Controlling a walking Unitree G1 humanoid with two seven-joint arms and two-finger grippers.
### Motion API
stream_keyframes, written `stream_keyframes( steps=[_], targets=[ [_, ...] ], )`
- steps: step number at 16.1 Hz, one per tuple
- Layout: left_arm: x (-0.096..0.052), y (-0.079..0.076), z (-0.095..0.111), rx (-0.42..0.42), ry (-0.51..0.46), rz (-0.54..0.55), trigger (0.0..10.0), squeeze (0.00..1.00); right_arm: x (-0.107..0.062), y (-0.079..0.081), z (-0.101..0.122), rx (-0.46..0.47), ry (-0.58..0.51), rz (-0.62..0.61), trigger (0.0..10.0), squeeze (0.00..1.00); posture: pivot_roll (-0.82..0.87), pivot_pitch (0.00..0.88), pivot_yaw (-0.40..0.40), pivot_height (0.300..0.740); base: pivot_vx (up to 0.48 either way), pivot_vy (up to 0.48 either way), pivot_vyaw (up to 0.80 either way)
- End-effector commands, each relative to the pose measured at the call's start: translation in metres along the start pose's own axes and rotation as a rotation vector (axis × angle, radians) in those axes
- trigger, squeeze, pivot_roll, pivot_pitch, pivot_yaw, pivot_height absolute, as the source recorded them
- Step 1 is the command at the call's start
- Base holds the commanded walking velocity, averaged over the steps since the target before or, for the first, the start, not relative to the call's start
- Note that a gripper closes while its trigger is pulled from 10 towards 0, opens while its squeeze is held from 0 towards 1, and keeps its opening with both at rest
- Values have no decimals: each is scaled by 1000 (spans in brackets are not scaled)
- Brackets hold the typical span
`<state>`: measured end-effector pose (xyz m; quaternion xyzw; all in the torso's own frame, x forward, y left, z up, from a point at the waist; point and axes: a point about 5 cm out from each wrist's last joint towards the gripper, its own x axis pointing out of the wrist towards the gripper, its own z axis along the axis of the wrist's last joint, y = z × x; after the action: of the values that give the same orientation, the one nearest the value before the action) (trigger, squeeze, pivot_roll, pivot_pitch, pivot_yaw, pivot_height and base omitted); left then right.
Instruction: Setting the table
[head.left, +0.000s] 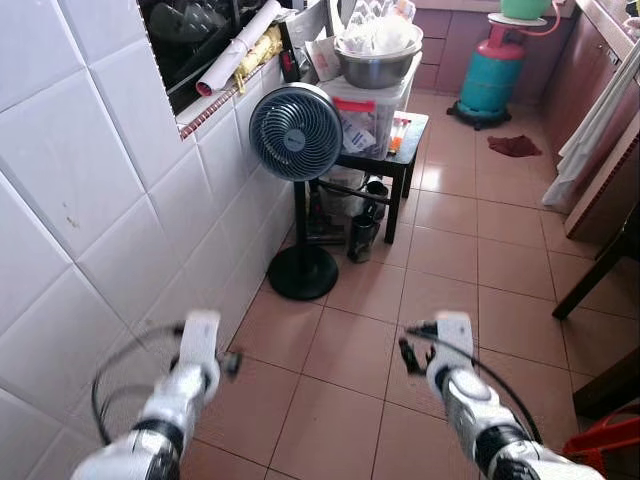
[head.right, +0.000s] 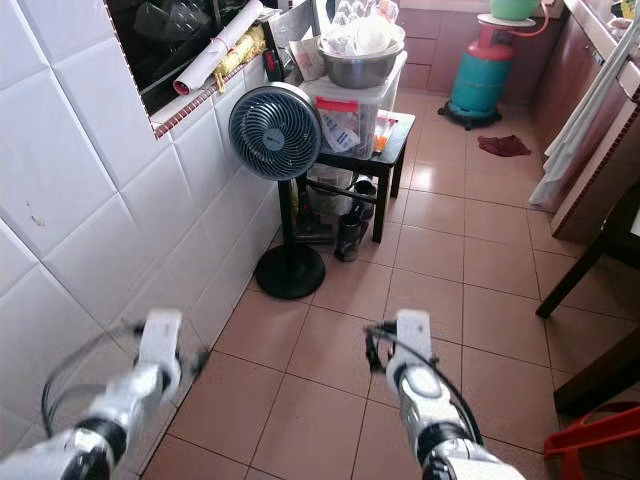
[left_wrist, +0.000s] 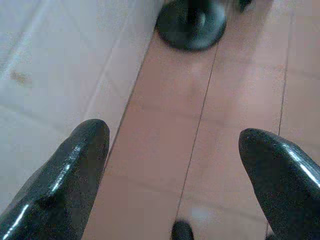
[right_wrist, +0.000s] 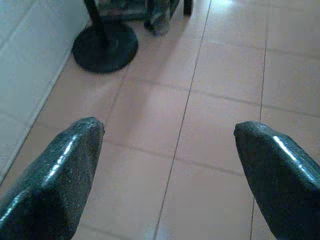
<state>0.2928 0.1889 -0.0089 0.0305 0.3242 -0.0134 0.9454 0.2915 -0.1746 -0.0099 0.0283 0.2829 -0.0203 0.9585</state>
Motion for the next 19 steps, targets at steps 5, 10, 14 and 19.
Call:
stream_keyframes(
  steps=[5, 10, 14, 19],
  targets=[
    [-4, -7, -28, 58, 153, -24, 10000, 0, -3, 0, -15, -39, 74, 3, 10000, 0, 82, 0, 23, 740, 0, 0, 0],
    [-15, 1, -67, 15, 247, -8, 10000, 0, -12, -13, -42, -59, 152, -17, 10000, 0, 71, 0, 6, 740, 0, 0, 0],
    [-16, 0, -69, 4, 252, -30, 10000, 0, -14, -13, -46, -67, 163, -11, 10000, 0, 67, 0, 4, 740, 0, 0, 0],
    [-17, -2, -71, -2, 254, -42, 10000, 0, -15, -13, -49, -79, 172, -4, 10000, 0, 68, 0, -2, 740, 313, 0, 0]
  ],
)
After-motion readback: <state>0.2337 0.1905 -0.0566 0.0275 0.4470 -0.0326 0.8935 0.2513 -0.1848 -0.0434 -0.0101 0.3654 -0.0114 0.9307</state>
